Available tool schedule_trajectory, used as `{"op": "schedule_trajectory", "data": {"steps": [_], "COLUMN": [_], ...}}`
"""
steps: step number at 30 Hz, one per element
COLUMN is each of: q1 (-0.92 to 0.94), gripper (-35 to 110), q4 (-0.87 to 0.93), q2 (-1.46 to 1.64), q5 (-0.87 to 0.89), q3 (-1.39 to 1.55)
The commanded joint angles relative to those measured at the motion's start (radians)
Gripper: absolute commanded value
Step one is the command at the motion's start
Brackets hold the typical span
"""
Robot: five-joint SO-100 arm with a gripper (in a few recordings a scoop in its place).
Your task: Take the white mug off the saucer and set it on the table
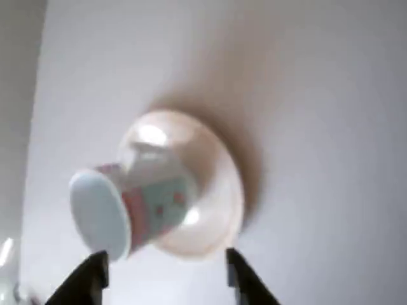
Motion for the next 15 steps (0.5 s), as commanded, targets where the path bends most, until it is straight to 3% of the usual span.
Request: {"op": "schedule_trajectory", "data": {"steps": [1,8,15], "q1": [-0.120,-0.123,-0.135], "gripper": [23,23,23], "q4": [0.181,0.115,0.014], "q2": [-0.578,-0.937,-1.072], "q5": [0.155,0.156,0.160], "q3": [-0.603,-0.680,-0.623]}}
